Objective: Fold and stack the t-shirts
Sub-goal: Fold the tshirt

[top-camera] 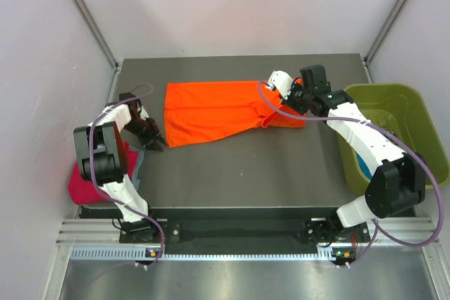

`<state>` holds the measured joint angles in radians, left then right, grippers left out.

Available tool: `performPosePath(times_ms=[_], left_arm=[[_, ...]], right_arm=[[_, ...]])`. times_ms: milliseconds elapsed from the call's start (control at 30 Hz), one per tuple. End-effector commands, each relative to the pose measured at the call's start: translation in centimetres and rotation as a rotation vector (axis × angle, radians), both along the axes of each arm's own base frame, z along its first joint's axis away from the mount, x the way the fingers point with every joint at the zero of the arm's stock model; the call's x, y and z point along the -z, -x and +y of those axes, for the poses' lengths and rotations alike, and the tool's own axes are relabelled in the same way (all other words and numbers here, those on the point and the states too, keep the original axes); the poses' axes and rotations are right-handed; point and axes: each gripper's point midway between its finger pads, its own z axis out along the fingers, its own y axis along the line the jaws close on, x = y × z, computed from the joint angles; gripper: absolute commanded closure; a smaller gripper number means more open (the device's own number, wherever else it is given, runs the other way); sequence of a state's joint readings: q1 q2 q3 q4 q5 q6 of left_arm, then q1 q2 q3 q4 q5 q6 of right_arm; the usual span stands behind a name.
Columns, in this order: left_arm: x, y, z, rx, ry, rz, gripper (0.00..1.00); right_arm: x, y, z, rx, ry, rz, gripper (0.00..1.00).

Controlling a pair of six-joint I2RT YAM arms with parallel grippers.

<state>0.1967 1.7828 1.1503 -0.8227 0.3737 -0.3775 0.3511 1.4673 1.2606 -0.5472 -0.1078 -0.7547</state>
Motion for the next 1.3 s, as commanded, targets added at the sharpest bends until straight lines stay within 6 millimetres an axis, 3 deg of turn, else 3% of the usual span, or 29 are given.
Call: performPosePath(times_ms=[0, 167, 500, 867, 1000, 1100, 1267], left_arm=[[-0.5, -3.2, 0.7, -0.012, -0.006, -0.067, 0.64], [0.1, -4.3, 1.0, -0.005, -0.016, -0.065, 0.64], [1.2, -3.7, 0.8, 0.001, -0.005, -0.033, 0.68], [1.3, -3.4, -0.6, 0.027, 0.022, -0.029, 0.89], [0.5, -3.0, -0.8, 0.023, 0.022, -0.041, 1.00], [-0.4, -3.1, -0.8, 0.016, 0.026, -0.063, 1.00], [-4.2, -6.0, -0.3, 0.007, 0.034, -0.183, 1.00]], right_arm=[[-1.9, -0.9, 0.4, 0.006, -0.041, -0.038, 1.00], [-1.9, -1.0, 0.4, 0.013, -0.046, -0.035, 1.00], [-2.2, -1.6, 0.4, 0.024, -0.041, -0.048, 1.00], [-2.1, -1.8, 0.3, 0.030, -0.038, -0.051, 1.00], [-2.0, -1.8, 0.3, 0.033, -0.042, -0.052, 1.00], [-2.1, -1.8, 0.3, 0.034, -0.044, -0.054, 1.00], [-3.5, -2.0, 0.1, 0.043, -0.046, -0.092, 1.00]])
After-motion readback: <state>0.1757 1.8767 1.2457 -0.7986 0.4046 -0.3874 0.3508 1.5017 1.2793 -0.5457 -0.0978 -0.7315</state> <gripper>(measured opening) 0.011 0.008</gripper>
